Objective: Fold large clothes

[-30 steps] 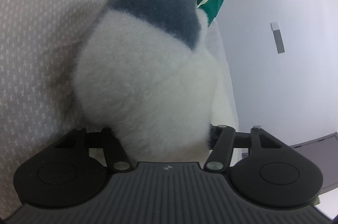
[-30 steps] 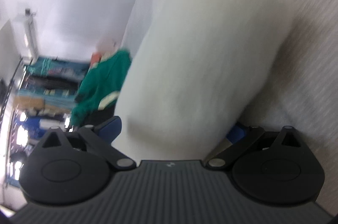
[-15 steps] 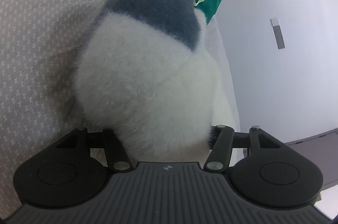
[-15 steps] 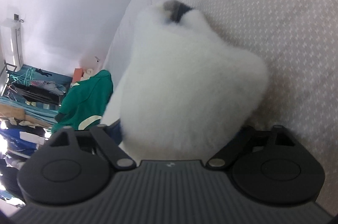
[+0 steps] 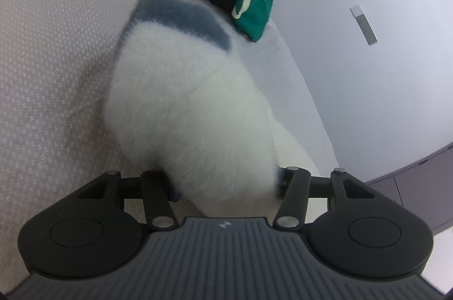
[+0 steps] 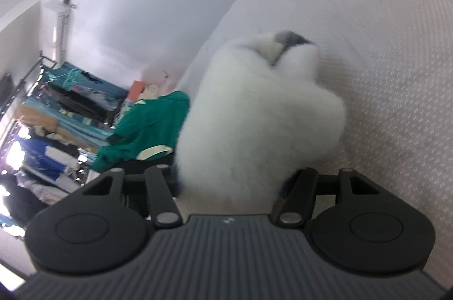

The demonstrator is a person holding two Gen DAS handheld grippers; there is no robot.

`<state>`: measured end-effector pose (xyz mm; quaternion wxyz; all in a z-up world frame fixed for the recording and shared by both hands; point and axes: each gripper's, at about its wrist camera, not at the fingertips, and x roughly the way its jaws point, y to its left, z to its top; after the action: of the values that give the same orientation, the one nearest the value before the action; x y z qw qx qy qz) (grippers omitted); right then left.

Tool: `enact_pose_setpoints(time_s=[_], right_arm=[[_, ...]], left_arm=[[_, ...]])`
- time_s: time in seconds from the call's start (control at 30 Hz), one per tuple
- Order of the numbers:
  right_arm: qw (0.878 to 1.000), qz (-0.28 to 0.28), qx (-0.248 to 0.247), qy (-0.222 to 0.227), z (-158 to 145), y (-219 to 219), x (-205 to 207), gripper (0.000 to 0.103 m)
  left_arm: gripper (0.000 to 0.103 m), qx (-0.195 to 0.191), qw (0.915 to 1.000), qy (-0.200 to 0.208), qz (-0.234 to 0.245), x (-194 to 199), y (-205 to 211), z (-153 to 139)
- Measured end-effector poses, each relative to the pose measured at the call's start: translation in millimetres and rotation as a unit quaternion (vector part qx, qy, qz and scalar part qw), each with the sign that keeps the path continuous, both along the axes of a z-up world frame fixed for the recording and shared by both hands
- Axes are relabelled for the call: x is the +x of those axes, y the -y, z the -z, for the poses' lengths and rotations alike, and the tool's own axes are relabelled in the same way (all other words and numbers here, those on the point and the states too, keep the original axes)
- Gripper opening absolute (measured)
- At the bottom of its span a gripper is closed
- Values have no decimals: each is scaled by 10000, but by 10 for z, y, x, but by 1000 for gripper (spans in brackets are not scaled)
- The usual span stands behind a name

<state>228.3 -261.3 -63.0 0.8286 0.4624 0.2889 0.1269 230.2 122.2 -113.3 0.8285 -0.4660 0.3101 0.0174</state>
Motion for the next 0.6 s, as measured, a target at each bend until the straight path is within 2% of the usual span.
enact_pose_setpoints(time_s=[0.17,0.3,0.47,0.53,0.6], right_arm=[[9995,-145,129,261,-294,203,-149,60],[9990,-193,-129,381,-507,362,-190,57],[9990,-148,-301,281,-551,596,-135,52],[9991,-92,-360,209,-533,688,-127,51],[9991,-58,-379,192,-524,768,-136,51]], left_arm=[[55,180,9994,191,245,4,159,-312],[46,207,9982,255,495,90,338,-431],[39,466,9950,317,822,234,705,-468],[36,362,9949,280,897,288,812,-452],[36,440,9934,340,1005,374,921,-494]])
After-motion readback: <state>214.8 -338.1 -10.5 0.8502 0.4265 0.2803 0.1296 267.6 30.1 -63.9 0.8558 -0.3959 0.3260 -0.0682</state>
